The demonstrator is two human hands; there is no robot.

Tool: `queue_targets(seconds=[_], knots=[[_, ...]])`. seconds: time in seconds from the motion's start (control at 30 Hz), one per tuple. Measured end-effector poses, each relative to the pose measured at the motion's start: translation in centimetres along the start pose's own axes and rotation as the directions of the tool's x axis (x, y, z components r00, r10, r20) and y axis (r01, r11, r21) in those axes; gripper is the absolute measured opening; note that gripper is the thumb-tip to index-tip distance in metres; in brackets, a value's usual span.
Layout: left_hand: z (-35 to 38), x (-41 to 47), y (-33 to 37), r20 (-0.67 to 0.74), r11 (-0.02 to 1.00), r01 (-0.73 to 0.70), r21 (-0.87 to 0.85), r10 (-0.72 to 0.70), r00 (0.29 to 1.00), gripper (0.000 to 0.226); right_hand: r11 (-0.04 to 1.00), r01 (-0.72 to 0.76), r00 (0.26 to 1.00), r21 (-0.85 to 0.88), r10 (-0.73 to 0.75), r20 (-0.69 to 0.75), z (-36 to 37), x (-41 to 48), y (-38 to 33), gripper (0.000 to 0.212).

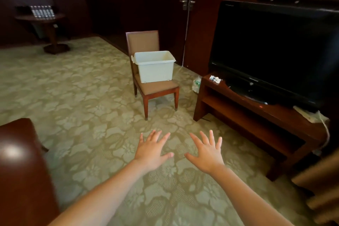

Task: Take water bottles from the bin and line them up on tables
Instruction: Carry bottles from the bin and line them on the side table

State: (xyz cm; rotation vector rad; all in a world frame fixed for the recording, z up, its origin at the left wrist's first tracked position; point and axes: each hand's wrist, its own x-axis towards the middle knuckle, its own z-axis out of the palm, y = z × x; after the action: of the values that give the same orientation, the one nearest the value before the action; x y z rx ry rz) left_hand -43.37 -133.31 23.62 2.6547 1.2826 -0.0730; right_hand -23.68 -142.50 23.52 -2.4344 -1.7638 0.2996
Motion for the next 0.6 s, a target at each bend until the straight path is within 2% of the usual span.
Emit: queue_targets(seconds=[0.3, 0.6], knots=[[-1.4, 16.2, -3.2, 0.026, 0.983, 0.171, -0.069, -0.169, 0.985, 0.078, 0.988, 0.153, 0.985, 0.015, -0.154, 0.074, -0.9, 20.5, 2.4, 0.083], [-6.0, 38.3, -11.5, 0.014, 0.977, 0.2, -0.073, -0.199, 0.98, 0.078, 0.981, 0.192, 0.978, 0.039, -0.195, 0.071, -3.6, 44.6, 1.8, 0.083]])
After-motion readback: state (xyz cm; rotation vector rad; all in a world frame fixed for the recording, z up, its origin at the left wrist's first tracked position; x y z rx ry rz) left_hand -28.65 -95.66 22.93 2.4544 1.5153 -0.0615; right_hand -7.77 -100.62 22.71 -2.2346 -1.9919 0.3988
